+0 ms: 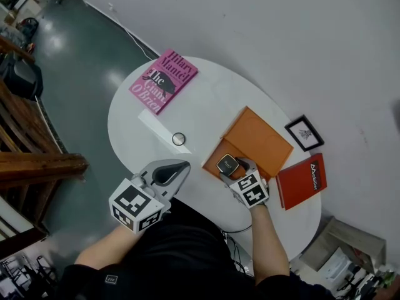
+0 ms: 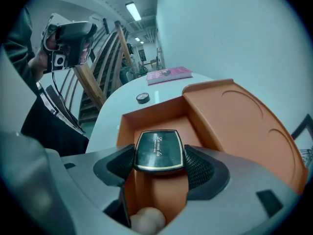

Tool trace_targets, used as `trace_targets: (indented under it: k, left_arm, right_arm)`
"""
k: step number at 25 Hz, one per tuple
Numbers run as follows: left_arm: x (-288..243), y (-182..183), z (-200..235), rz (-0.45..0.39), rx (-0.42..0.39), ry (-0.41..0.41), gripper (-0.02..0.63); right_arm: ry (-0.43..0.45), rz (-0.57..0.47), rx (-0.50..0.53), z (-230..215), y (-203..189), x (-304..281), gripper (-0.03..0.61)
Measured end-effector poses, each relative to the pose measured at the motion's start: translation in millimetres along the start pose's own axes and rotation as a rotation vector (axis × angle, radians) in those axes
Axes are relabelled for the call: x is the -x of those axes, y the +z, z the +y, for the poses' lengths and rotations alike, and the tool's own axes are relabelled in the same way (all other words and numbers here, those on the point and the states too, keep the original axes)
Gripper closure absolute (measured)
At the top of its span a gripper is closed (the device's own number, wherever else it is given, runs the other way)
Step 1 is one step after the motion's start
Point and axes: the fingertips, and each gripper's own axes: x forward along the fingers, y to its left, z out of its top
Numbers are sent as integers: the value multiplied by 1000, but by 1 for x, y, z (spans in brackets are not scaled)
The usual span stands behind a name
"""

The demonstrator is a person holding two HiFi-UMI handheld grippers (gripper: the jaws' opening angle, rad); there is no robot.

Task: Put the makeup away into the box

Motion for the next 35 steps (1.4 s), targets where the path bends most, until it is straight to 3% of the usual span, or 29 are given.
trace_targets:
  k: [10, 23, 35]
  left_arm:
    - [14, 2, 15, -25, 34, 35, 600]
    - [19, 11, 7, -35, 9, -34, 600]
    - [25, 6, 1, -20, 4, -76, 600]
  right_arm:
    - [14, 45, 38, -1, 1, -23, 299]
    - [-32, -62, -97, -1, 11, -5, 299]
    - [-57, -73, -168, -3, 15, -14, 298]
